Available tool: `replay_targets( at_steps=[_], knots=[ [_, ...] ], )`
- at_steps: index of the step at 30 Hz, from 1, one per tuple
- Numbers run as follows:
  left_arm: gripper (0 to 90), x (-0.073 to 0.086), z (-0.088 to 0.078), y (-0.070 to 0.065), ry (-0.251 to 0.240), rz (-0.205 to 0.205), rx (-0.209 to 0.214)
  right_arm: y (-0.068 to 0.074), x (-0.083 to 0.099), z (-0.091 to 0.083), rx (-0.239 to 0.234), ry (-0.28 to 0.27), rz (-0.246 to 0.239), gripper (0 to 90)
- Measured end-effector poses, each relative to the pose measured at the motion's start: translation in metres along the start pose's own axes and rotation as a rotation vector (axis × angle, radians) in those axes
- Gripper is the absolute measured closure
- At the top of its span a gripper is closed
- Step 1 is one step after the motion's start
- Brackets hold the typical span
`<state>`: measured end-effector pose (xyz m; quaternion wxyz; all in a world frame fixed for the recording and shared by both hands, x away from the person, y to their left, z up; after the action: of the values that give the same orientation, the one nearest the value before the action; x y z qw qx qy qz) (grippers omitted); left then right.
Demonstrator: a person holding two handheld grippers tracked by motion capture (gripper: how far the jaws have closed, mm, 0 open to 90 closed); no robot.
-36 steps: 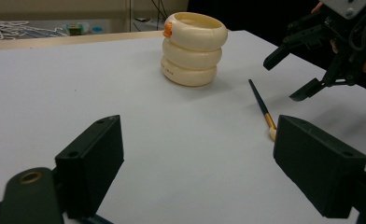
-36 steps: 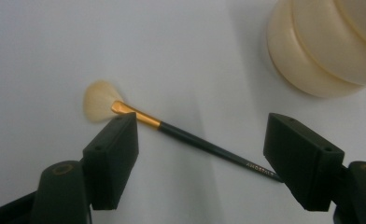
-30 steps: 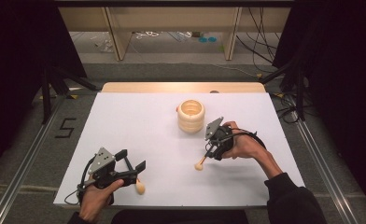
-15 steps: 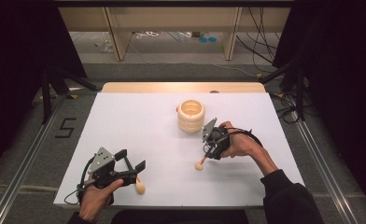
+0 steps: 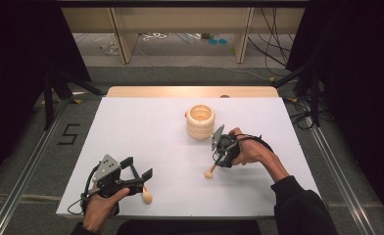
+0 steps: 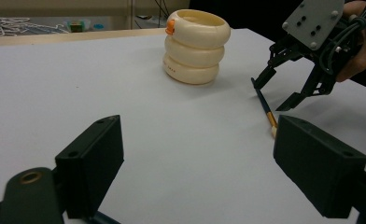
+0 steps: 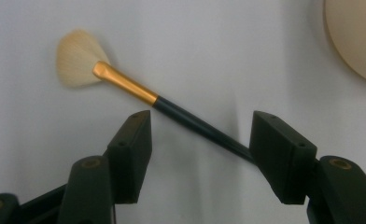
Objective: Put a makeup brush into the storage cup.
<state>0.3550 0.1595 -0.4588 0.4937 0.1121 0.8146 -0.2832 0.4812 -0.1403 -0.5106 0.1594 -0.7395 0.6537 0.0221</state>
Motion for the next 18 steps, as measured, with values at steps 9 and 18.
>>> replay_targets(
  at_steps=[9,18],
  knots=[
    [15.8,-0.0003,0.0004,0.0004,-0.005,-0.004,0.006,-0.0042,-0.0033,0.0025,-0.011,0.026,-0.018,42.1],
    [15.8,-0.0005,-0.0007,0.0014,-0.003,-0.006,-0.005,-0.0078,-0.0012,0.0064,-0.044,0.048,0.000,43.7]
  ],
)
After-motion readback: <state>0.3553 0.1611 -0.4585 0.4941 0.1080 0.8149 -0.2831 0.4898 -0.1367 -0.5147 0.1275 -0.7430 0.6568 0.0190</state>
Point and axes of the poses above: each handheld gripper's, and its own axes: z roughly forward along the jaws, x roughly out of its underside, y roughly to its left, the point moved 6 cm from there along z, roughly forward along the jaws, and after that the axes turned 11 degrees about -z, right-handed, at the moved point
